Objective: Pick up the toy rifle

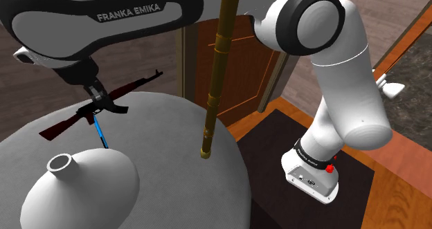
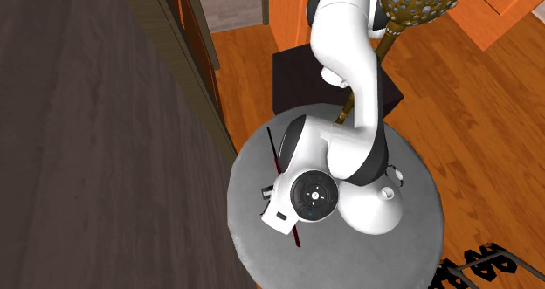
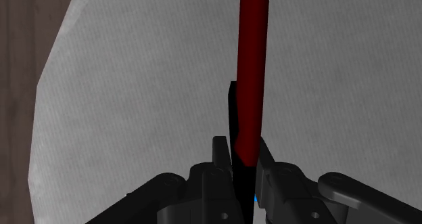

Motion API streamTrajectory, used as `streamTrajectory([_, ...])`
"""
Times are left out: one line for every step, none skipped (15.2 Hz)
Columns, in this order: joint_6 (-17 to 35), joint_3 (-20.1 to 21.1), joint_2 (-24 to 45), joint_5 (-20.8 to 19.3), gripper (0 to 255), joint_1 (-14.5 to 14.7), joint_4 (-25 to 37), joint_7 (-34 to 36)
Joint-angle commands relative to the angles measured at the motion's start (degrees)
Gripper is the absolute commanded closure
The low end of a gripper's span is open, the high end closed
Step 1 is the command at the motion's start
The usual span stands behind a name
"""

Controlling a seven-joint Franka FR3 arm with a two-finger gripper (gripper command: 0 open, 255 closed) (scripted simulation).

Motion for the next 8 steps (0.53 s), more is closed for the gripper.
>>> streamTrajectory([-1.6, 0.0, -0.1, 0.1, 255, 0.3, 1.6, -0.4])
streamTrajectory([-2.4, 0.0, 0.0, 0.1, 255, 0.5, 2.5, -0.5])
streamTrajectory([-3.2, 0.0, 0.0, 0.1, 255, 0.6, 3.3, -0.7])
streamTrajectory([-4.0, 0.0, 0.1, 0.1, 255, 0.8, 4.2, -0.9])
streamTrajectory([-4.8, 0.0, 0.1, 0.1, 255, 1.0, 5.2, -1.1])
streamTrajectory([-5.6, -0.1, 0.3, 0.1, 255, 1.2, 6.2, -1.3])
streamTrajectory([-6.5, -0.1, 0.4, 0.0, 255, 1.5, 7.2, -1.5])
streamTrajectory([-7.3, -0.1, 0.6, 0.0, 255, 1.7, 8.4, -1.7])
